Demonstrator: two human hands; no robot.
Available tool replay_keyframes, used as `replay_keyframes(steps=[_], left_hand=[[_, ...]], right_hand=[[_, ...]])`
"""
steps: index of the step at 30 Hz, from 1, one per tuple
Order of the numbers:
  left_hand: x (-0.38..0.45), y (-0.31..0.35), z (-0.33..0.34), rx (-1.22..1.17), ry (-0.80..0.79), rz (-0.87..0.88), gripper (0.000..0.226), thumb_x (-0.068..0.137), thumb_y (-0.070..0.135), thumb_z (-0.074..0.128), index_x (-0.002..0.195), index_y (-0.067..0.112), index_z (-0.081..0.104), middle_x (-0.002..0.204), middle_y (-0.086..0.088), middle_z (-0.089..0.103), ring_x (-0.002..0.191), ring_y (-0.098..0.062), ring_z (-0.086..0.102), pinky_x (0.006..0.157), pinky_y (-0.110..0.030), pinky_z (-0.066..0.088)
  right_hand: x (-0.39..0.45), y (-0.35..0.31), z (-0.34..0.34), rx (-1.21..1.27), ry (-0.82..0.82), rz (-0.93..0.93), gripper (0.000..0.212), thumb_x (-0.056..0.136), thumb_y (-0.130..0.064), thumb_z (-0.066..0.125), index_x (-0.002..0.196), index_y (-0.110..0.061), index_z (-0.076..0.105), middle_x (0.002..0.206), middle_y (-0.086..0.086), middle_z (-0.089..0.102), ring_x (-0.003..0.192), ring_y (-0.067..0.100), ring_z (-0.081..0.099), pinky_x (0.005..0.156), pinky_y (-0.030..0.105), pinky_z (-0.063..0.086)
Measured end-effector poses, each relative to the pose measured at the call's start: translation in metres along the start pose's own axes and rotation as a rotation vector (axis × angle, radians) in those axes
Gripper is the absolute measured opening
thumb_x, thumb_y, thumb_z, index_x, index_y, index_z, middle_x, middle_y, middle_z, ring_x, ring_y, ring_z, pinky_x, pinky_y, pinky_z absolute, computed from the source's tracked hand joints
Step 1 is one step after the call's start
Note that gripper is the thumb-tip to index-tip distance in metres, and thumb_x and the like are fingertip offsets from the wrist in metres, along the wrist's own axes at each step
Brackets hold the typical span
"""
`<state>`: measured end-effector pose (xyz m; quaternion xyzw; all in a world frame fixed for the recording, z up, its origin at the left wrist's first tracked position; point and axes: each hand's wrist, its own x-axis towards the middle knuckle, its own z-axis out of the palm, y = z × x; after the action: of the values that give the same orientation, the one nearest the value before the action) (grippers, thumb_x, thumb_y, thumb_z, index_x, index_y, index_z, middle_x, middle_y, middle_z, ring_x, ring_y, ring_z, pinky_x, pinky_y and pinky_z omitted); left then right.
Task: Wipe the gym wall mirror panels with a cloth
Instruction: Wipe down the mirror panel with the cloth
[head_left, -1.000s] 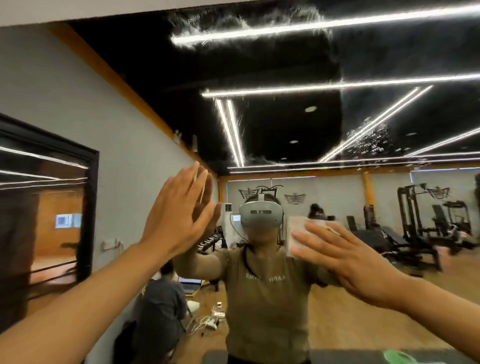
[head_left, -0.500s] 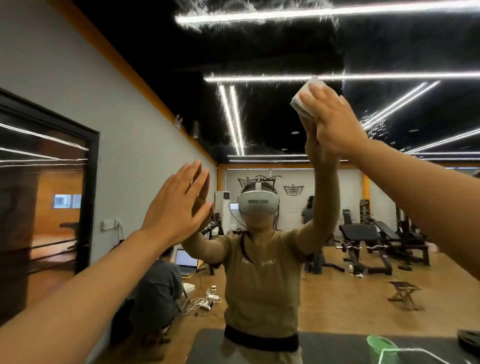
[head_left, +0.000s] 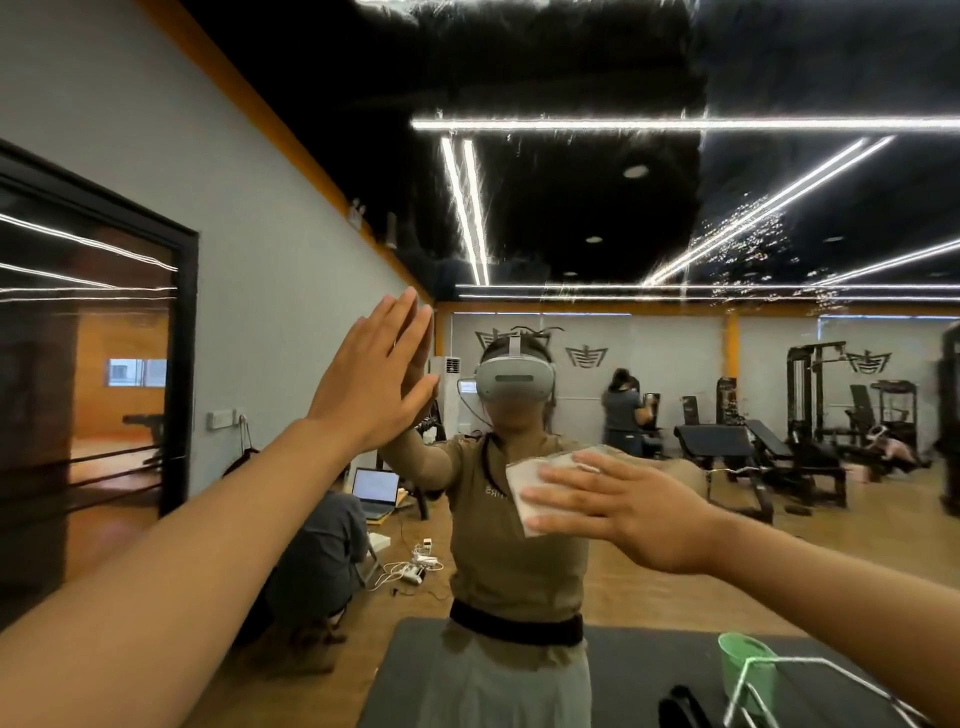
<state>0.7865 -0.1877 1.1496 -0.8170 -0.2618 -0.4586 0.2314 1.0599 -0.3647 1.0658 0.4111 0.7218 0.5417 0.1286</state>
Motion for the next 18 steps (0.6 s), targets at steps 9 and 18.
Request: replay_keyframes(steps=[9, 18], left_hand=[[-0.001, -0.004, 0.006, -0.024, 0.015, 0.011, 0.077, 0.100, 0.053, 0.039, 0.157, 0.026, -0.004, 0.165, 0.004, -0.015, 0.150, -0.015, -0.017, 0.114, -0.028, -0.014], [-0.001, -0.009, 0.009, -0.041, 0.051, 0.048, 0.075, 0.100, 0.054, 0.038, 0.157, 0.026, -0.001, 0.165, 0.004, -0.011, 0.151, -0.016, -0.012, 0.113, -0.027, -0.016]], right_hand=[[0.081, 0.166, -0.075, 0.102, 0.315, 0.638, 0.060, 0.094, -0.012, 0.039, 0.152, -0.026, 0.035, 0.161, 0.003, 0.027, 0.150, 0.027, 0.017, 0.122, 0.050, 0.010], [0.095, 0.069, -0.041, 0.089, 0.373, 0.521, 0.067, 0.086, -0.001, 0.048, 0.150, -0.019, 0.039, 0.160, 0.008, 0.029, 0.150, 0.032, 0.017, 0.119, 0.048, 0.015]])
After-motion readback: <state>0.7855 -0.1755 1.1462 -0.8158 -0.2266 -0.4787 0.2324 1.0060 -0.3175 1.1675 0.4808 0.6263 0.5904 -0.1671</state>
